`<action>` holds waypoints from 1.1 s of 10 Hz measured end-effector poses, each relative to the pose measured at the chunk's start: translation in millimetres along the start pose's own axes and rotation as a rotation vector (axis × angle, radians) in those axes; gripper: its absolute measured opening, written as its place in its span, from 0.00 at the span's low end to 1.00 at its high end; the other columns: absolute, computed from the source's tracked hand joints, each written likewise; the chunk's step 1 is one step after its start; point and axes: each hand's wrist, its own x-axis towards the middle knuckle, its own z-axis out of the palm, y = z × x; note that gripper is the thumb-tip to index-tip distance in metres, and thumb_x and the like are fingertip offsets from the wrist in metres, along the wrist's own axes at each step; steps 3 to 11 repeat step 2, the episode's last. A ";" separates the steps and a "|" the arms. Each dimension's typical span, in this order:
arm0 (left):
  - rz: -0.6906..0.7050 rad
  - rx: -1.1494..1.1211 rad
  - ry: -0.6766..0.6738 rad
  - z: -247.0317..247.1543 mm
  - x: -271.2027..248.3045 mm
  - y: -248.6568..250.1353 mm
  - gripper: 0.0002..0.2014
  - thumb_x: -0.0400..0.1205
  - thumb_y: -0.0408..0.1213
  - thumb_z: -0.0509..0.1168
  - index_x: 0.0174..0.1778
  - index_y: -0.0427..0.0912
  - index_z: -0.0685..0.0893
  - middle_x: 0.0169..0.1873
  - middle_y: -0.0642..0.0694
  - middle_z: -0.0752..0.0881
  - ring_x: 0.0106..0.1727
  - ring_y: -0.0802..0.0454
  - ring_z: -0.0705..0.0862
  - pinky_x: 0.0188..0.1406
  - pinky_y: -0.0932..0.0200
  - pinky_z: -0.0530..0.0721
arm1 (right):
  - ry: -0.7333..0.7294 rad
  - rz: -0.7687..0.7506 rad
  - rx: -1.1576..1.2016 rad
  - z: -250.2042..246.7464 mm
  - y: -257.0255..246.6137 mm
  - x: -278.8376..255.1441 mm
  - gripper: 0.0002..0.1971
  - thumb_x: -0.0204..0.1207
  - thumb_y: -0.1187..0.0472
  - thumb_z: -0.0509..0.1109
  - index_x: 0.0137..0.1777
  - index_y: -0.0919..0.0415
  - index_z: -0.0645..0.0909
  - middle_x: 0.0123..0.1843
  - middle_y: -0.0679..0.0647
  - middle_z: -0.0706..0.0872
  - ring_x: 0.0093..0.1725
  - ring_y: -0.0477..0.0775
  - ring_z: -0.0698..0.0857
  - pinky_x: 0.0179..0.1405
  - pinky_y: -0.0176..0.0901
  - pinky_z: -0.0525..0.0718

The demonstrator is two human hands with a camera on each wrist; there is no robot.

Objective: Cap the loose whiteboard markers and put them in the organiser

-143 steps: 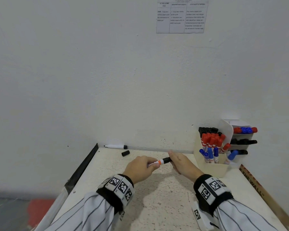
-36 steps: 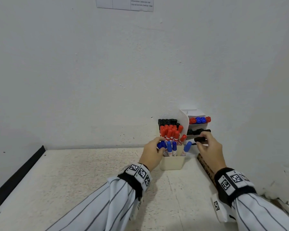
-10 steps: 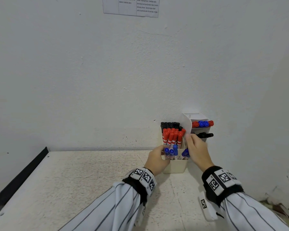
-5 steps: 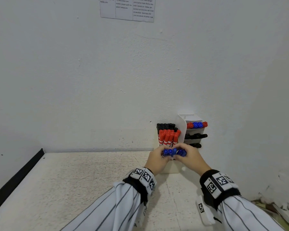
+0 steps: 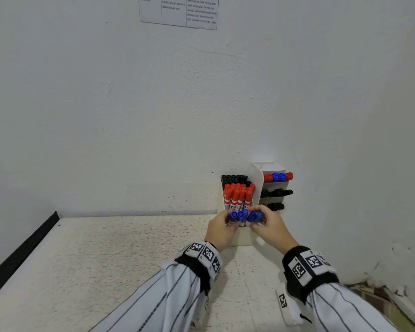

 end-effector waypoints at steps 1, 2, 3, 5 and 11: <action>-0.004 -0.009 -0.002 -5.9 -7.0 0.8 0.21 0.78 0.23 0.64 0.67 0.38 0.77 0.62 0.43 0.83 0.63 0.52 0.80 0.59 0.68 0.74 | 0.088 0.078 -0.036 4.3 -3.1 -4.3 0.23 0.72 0.71 0.69 0.67 0.59 0.73 0.59 0.49 0.79 0.61 0.48 0.78 0.61 0.38 0.75; -0.075 -0.003 0.027 -15.2 -11.9 -1.9 0.24 0.79 0.24 0.62 0.72 0.39 0.73 0.66 0.43 0.79 0.67 0.50 0.77 0.62 0.64 0.73 | 0.201 0.261 -0.127 1.2 -3.8 -7.4 0.14 0.75 0.69 0.67 0.60 0.67 0.75 0.56 0.57 0.78 0.58 0.56 0.78 0.52 0.40 0.72; -0.075 -0.003 0.027 -15.2 -11.9 -1.9 0.24 0.79 0.24 0.62 0.72 0.39 0.73 0.66 0.43 0.79 0.67 0.50 0.77 0.62 0.64 0.73 | 0.201 0.261 -0.127 1.2 -3.8 -7.4 0.14 0.75 0.69 0.67 0.60 0.67 0.75 0.56 0.57 0.78 0.58 0.56 0.78 0.52 0.40 0.72; -0.075 -0.003 0.027 -15.2 -11.9 -1.9 0.24 0.79 0.24 0.62 0.72 0.39 0.73 0.66 0.43 0.79 0.67 0.50 0.77 0.62 0.64 0.73 | 0.201 0.261 -0.127 1.2 -3.8 -7.4 0.14 0.75 0.69 0.67 0.60 0.67 0.75 0.56 0.57 0.78 0.58 0.56 0.78 0.52 0.40 0.72; -0.075 -0.003 0.027 -15.2 -11.9 -1.9 0.24 0.79 0.24 0.62 0.72 0.39 0.73 0.66 0.43 0.79 0.67 0.50 0.77 0.62 0.64 0.73 | 0.201 0.261 -0.127 1.2 -3.8 -7.4 0.14 0.75 0.69 0.67 0.60 0.67 0.75 0.56 0.57 0.78 0.58 0.56 0.78 0.52 0.40 0.72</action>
